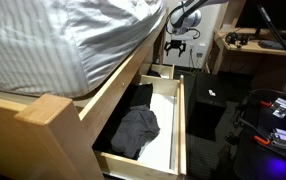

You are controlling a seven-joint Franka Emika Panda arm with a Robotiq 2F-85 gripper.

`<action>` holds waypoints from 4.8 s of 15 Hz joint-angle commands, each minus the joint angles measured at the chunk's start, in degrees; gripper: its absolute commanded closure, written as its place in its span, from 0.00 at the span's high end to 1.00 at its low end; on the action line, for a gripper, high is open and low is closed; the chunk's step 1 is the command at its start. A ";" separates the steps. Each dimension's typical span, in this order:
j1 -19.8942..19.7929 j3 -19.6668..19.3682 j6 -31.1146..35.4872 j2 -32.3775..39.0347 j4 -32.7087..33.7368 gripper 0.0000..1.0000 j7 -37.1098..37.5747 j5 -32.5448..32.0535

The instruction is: Close the two upper drawers

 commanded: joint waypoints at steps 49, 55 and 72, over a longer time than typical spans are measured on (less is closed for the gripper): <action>12.67 5.07 48.52 7.34 -33.51 1.00 -7.26 -5.43; 14.95 6.84 65.11 9.63 -33.93 1.00 -12.66 -7.17; 18.19 9.73 66.77 12.19 -25.14 1.00 -20.61 -12.72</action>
